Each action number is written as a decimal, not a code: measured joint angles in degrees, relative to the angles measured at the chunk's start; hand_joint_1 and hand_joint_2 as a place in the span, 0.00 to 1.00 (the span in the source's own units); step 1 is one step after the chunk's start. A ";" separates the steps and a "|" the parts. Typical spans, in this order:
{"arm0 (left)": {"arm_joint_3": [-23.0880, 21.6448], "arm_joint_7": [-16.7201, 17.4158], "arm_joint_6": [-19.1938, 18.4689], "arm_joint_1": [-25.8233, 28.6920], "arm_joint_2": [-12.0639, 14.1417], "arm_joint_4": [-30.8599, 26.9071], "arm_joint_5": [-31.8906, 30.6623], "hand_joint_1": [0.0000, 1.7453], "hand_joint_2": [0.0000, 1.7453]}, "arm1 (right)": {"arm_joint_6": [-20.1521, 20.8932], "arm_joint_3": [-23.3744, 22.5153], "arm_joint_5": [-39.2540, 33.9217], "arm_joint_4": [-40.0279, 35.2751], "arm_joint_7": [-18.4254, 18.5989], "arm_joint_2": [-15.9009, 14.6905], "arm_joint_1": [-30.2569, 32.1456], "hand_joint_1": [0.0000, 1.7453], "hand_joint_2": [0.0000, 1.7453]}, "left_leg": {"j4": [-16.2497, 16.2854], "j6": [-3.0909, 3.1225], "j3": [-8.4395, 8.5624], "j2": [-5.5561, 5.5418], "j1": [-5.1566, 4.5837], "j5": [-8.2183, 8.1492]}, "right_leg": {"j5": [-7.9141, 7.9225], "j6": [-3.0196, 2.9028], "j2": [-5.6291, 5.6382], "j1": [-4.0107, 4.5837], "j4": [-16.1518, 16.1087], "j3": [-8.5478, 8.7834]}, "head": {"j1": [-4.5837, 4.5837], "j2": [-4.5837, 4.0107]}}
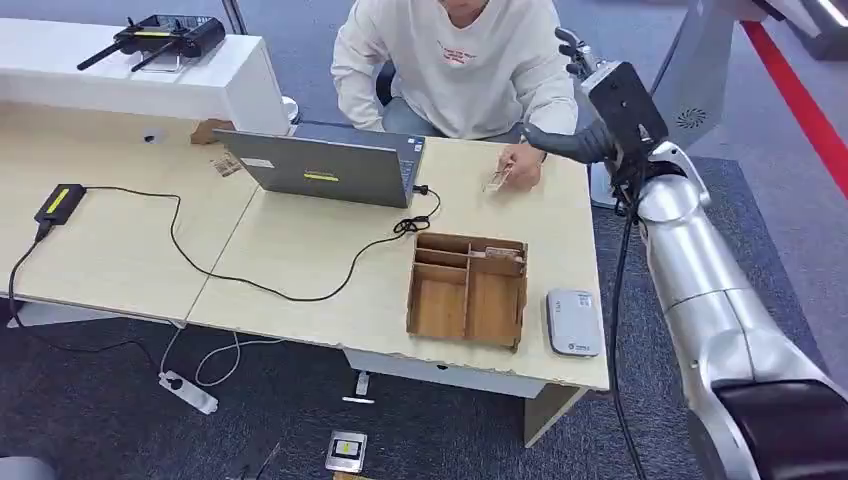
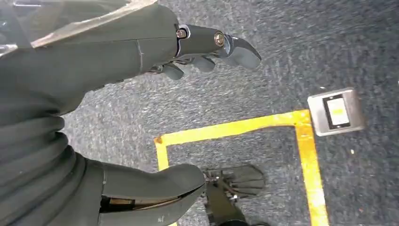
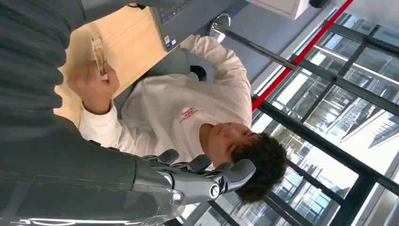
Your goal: Pass the card to the sensor for recognition and then transmit it.
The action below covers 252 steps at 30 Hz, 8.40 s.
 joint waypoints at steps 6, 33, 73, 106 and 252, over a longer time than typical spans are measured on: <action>0.20 2.34 1.36 -0.52 -2.38 3.44 1.27 0.00 1.00 | 0.94 0.63 5.78 -4.51 3.02 -2.50 2.76 0.00 1.00 | 0.00 0.00 0.01 -0.02 0.04 0.00 | 0.00 0.00 0.00 0.04 0.00 0.02 | -0.02 0.00; 6.31 25.99 11.69 5.72 11.24 -24.45 -3.80 0.00 1.00 | 9.09 6.60 38.62 -26.05 16.20 -7.68 21.99 0.00 1.00 | -0.02 -0.01 0.05 -0.08 0.14 0.02 | -0.01 -0.06 -0.10 0.15 0.02 0.11 | 0.00 0.00; 47.46 24.30 -7.15 11.56 2.44 -25.08 -53.21 0.00 1.00 | 9.97 3.87 40.55 -31.24 14.49 -9.86 22.18 0.00 1.00 | -0.03 -0.01 -0.03 -0.11 0.14 0.02 | 0.01 -0.06 -0.13 0.16 0.02 0.07 | 0.00 0.00; 80.56 16.37 -14.80 7.80 -7.37 -19.44 -72.28 0.00 1.00 | -1.44 8.61 43.65 -8.48 12.81 3.93 18.76 0.00 1.00 | -0.04 -0.02 -0.06 -0.18 0.17 0.02 | 0.00 -0.07 -0.17 0.19 0.02 0.07 | 0.02 0.00; 100.00 7.19 -16.72 0.32 -6.97 -3.97 -91.58 0.00 0.00 | -0.48 8.76 42.49 -6.87 10.80 6.47 16.63 0.00 1.00 | -0.03 -0.02 -0.08 -0.17 0.16 0.02 | -0.01 -0.07 -0.16 0.18 0.01 0.03 | 0.02 0.00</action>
